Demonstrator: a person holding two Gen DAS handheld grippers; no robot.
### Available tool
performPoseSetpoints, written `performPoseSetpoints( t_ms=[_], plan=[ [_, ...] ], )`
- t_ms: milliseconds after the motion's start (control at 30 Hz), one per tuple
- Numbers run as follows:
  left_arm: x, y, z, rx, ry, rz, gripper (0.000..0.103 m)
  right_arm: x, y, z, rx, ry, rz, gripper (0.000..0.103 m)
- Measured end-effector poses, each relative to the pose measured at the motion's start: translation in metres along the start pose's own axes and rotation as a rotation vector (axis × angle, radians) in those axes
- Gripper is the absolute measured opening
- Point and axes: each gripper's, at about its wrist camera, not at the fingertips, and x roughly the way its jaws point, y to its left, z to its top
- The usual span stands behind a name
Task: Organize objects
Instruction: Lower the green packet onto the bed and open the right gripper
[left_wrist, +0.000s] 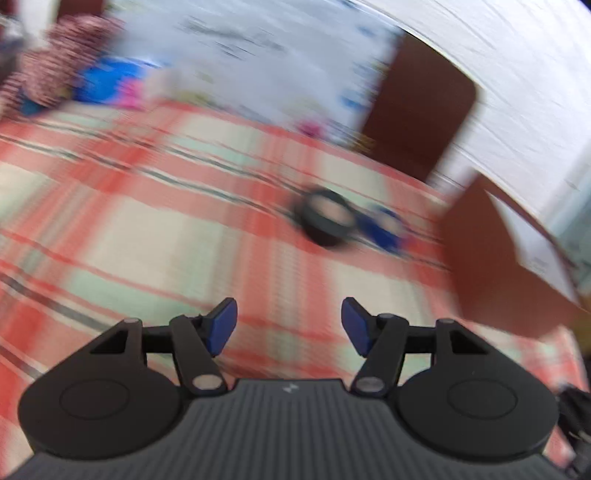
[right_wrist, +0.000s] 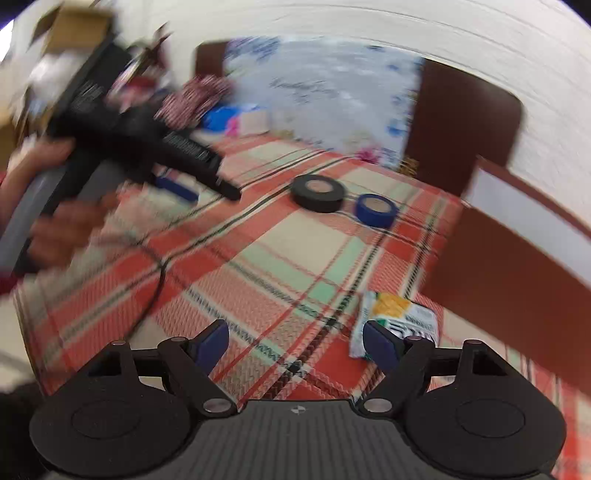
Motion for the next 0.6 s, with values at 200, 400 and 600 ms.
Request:
performPoseSetpoints(
  t_ms=[200, 400, 600],
  plan=[
    [0.022, -0.071, -0.011, 0.044, 0.186, -0.216, 0.064, -0.004, -0.039, -0.021, 0.21, -0.023, -0.097, 0.079],
    [0.067, -0.121, -0.023, 0.095, 0.299, -0.237, 0.064, 0.022, -0.049, -0.025, 0.162, -0.006, -0.092, 0.083],
    [0.081, -0.135, -0.028, 0.138, 0.289, -0.245, 0.04, 0.059, -0.044, -0.013, 0.136, 0.005, -0.073, 0.056]
  ],
)
